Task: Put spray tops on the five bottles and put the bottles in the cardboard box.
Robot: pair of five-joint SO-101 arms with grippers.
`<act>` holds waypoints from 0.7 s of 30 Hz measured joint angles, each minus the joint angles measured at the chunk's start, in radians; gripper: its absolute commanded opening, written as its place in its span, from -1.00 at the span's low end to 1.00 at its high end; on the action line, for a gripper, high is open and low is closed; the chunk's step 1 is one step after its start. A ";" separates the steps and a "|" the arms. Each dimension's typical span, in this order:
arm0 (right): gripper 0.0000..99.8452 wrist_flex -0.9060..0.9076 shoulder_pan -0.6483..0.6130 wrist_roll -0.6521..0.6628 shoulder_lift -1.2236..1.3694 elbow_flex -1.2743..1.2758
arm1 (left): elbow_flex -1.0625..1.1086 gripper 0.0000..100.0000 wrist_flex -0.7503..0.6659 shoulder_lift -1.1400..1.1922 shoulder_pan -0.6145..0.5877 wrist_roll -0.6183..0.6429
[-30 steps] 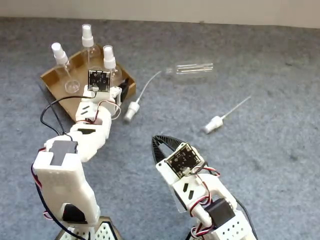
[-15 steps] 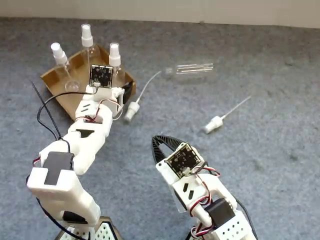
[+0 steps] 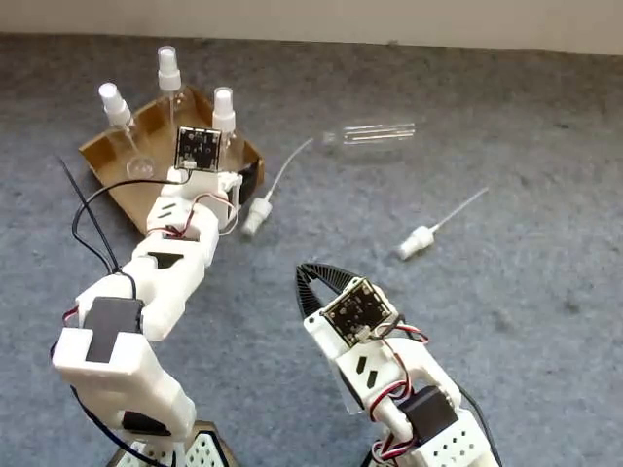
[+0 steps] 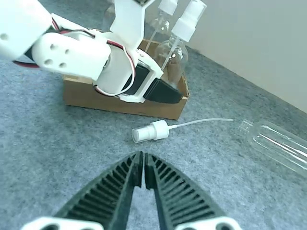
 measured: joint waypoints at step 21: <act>-0.98 0.000 0.020 0.000 0.000 0.000 | 0.037 -0.42 0.074 0.000 -0.037 0.000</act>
